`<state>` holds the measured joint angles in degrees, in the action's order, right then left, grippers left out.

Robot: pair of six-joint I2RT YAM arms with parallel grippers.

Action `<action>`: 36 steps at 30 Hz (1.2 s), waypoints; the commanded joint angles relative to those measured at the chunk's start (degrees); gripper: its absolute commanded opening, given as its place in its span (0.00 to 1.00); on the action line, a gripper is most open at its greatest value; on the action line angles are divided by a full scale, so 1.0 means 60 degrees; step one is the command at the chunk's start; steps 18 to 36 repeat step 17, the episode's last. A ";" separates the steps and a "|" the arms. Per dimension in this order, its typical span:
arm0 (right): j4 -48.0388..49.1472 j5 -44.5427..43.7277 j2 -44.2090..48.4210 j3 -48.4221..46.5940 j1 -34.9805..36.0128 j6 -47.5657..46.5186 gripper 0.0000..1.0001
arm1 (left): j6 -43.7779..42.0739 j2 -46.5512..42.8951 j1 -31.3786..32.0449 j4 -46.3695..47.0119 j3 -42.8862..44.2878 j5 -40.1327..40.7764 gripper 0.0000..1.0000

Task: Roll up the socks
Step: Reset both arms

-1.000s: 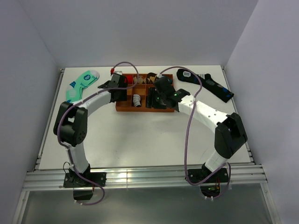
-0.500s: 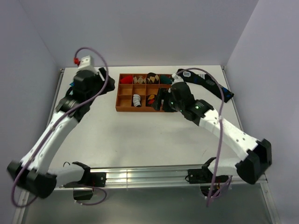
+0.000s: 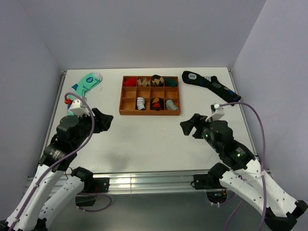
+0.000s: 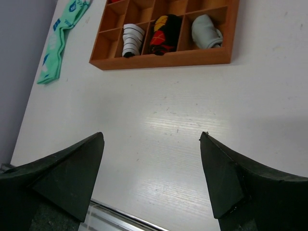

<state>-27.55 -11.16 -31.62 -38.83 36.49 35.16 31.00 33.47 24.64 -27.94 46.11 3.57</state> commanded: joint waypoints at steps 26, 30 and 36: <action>-0.0843 -0.0792 0.0698 0.0173 -0.0061 0.0117 0.89 | -0.0304 -0.0789 0.0097 0.0351 -0.0375 -0.0640 0.71; -0.0843 -0.0792 0.0698 0.0173 -0.0061 0.0117 0.89 | -0.0304 -0.0789 0.0097 0.0351 -0.0375 -0.0640 0.71; -0.0843 -0.0792 0.0698 0.0173 -0.0061 0.0117 0.89 | -0.0304 -0.0789 0.0097 0.0351 -0.0375 -0.0640 0.71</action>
